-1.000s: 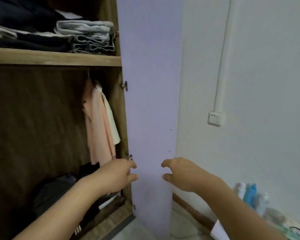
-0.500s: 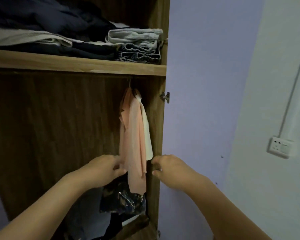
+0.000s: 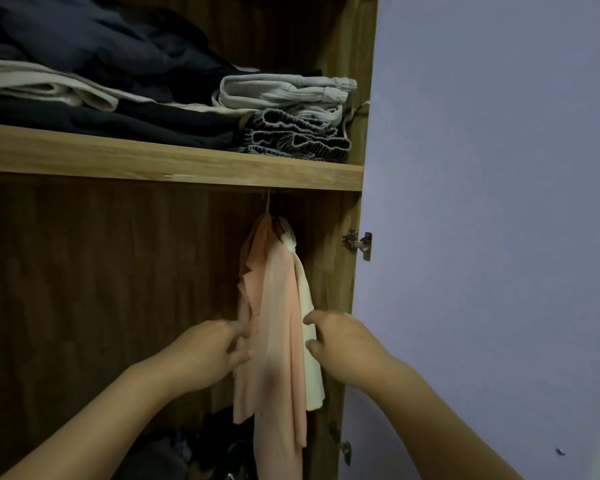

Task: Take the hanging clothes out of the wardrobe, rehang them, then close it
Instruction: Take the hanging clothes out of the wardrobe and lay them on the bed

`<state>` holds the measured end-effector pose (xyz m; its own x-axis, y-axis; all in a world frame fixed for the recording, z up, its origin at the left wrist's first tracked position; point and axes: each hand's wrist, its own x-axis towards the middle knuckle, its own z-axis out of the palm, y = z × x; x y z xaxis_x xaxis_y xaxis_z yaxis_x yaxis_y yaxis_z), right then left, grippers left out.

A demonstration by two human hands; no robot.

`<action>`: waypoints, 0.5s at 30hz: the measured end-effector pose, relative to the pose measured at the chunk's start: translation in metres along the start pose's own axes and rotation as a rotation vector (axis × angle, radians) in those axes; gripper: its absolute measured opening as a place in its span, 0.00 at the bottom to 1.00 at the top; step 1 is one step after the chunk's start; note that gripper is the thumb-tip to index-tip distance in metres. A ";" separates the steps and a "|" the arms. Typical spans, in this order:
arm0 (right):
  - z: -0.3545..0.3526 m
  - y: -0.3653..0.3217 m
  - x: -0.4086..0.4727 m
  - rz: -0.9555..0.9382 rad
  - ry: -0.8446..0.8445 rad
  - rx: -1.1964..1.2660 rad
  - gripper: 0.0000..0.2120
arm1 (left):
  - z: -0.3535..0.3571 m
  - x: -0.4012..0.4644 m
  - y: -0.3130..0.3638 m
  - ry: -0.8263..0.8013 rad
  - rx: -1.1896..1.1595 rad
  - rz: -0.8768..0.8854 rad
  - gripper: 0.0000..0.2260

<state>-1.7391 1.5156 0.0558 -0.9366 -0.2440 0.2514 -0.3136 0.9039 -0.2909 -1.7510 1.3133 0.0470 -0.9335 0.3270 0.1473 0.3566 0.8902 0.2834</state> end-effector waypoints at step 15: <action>0.016 0.019 0.189 -0.123 0.227 0.160 0.28 | -0.008 0.117 -0.073 0.132 -0.014 -0.098 0.19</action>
<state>-1.9249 1.4807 0.0827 -0.8368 -0.2475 0.4883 -0.4602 0.8011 -0.3826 -1.8859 1.2838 0.0506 -0.9511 0.1930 0.2413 0.2650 0.9112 0.3155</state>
